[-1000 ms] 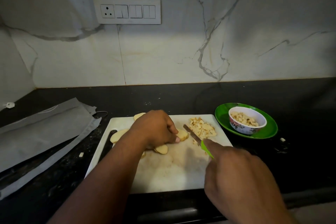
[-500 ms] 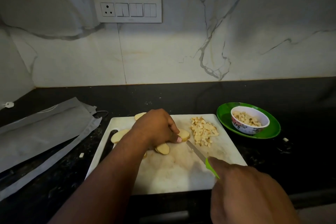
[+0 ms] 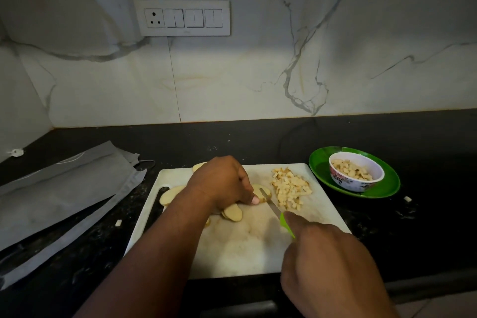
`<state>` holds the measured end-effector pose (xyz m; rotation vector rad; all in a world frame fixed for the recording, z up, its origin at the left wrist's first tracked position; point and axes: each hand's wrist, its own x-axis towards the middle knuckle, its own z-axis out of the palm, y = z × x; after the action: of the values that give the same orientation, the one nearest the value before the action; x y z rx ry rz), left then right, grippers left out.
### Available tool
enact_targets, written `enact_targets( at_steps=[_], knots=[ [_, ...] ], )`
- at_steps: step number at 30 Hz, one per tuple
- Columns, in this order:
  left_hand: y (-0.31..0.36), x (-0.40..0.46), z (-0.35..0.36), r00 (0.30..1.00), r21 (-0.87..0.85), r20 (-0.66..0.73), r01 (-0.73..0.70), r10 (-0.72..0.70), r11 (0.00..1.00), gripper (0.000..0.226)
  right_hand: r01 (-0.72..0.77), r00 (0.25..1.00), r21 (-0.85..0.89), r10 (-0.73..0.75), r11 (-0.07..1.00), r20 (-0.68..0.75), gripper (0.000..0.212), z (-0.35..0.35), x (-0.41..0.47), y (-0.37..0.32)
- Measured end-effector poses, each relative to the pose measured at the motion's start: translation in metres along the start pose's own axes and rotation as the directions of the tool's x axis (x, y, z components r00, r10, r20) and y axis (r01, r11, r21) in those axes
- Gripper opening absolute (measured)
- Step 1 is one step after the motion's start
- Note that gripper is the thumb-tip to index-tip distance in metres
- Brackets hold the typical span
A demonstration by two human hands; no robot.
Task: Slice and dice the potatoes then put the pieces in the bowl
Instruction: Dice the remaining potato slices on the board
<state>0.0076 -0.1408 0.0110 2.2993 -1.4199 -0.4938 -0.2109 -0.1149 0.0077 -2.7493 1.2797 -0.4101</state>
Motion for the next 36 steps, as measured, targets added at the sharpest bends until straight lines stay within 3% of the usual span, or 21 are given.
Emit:
enact_targets(
  at_steps=[5,12,18,26,31,36],
  knots=[
    [0.0,-0.002,0.0,1.0,0.0,-0.005,-0.006,0.006,1.0,0.019,-0.027,0.998,0.037,0.025,0.999,0.064,0.06,-0.029,-0.016,0.004],
    [-0.006,-0.005,-0.005,0.999,-0.011,0.002,-0.047,0.047,0.999,0.015,0.013,0.996,-0.056,-0.017,0.998,-0.083,0.054,-0.011,0.016,-0.008],
    [-0.009,0.001,-0.002,0.999,-0.055,-0.012,-0.034,0.034,0.998,0.012,0.002,1.0,-0.015,-0.003,1.0,-0.02,0.061,0.011,0.014,-0.008],
    [-0.011,0.005,0.003,0.997,-0.057,-0.057,-0.057,0.053,0.997,0.011,-0.037,0.999,0.035,0.035,0.999,0.04,0.062,-0.023,-0.019,0.001],
    [-0.011,0.002,0.002,0.997,-0.078,-0.057,-0.064,0.06,0.995,0.013,-0.014,0.996,-0.03,0.011,0.999,-0.093,0.055,-0.018,0.007,-0.004],
    [-0.01,0.001,0.002,0.998,-0.103,-0.039,-0.063,0.059,0.993,0.011,-0.001,0.998,0.021,0.002,1.0,-0.059,0.051,0.009,0.031,-0.015]
  ],
)
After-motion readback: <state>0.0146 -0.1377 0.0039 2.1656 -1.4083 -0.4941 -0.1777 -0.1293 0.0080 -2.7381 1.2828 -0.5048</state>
